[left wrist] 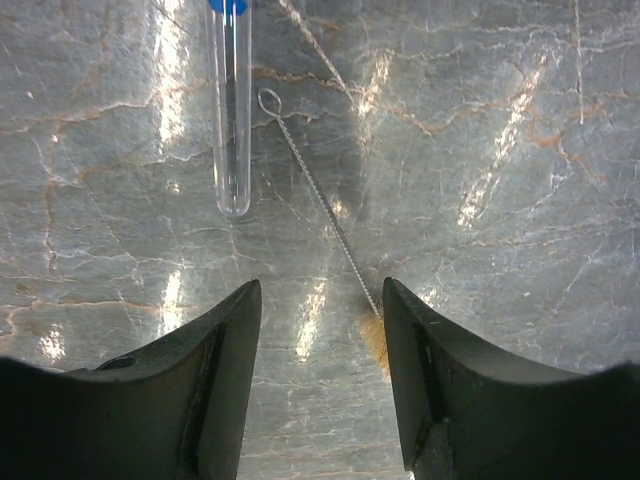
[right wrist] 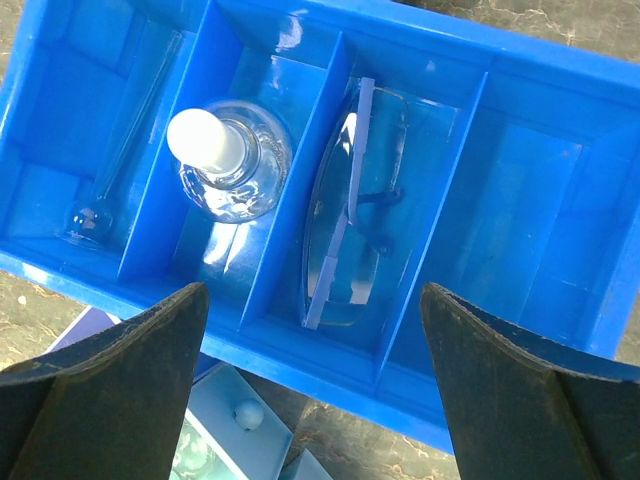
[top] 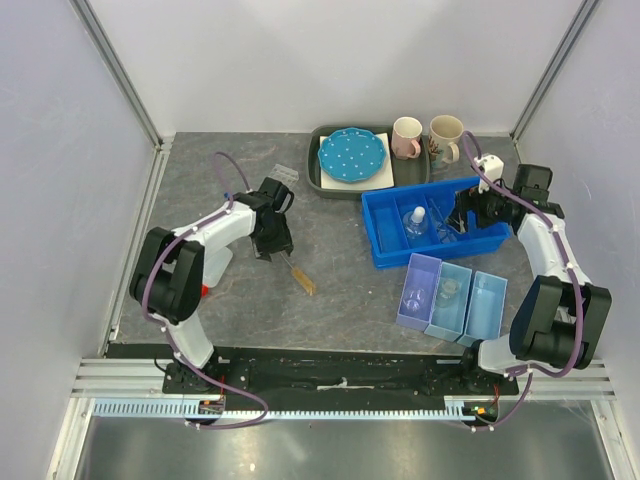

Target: Organize the chemistry lab equipment

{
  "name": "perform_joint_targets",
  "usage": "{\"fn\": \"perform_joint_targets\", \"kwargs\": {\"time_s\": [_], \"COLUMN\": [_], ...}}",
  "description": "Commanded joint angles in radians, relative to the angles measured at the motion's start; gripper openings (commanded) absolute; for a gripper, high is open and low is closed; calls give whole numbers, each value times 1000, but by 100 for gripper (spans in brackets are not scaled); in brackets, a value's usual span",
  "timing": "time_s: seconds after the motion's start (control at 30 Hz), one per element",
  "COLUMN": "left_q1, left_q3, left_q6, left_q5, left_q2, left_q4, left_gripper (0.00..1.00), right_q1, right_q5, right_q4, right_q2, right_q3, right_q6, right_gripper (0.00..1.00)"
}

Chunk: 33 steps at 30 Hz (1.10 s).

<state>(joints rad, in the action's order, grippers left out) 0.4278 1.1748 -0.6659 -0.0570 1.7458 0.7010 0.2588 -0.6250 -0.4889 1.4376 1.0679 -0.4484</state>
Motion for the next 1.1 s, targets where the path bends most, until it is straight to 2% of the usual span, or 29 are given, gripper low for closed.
{"fn": "perform_joint_targets", "kwargs": {"time_s": [0.0, 0.1, 0.27, 0.53, 0.57, 0.63, 0.67, 0.77, 0.87, 1.07], "left_q1": [14, 26, 72, 127, 138, 147, 153, 164, 175, 204], "left_q3": [48, 37, 46, 63, 62, 59, 59, 62, 66, 39], "left_q6": [-31, -35, -60, -113, -116, -116, -116, -113, -112, -80], "left_q5": [-60, -15, -3, -61, -66, -73, -73, -79, -89, -70], "left_q2": [15, 21, 79, 142, 147, 158, 159, 167, 149, 26], "left_q4": [0, -43, -61, -25, -21, -20, -20, -21, -21, -102], "left_gripper": [58, 49, 47, 47, 45, 35, 25, 12, 3, 2], "right_q1": [-4, -4, -4, -4, -3, -3, -3, -3, -4, -1], "right_q5": [-61, -70, -84, -107, -108, -111, -111, -116, -124, -117], "right_q4": [55, 67, 82, 87, 87, 87, 85, 88, 87, 88], "right_q2": [-20, -31, -60, -77, -77, -82, -82, -89, -98, -135], "right_q3": [-23, -39, -60, -72, -72, -74, -72, -74, -78, -86], "right_q6": [10, 8, -3, -9, -9, -10, -10, -12, -16, -41], "right_gripper": [94, 94, 93, 94, 94, 94, 94, 94, 94, 94]}}
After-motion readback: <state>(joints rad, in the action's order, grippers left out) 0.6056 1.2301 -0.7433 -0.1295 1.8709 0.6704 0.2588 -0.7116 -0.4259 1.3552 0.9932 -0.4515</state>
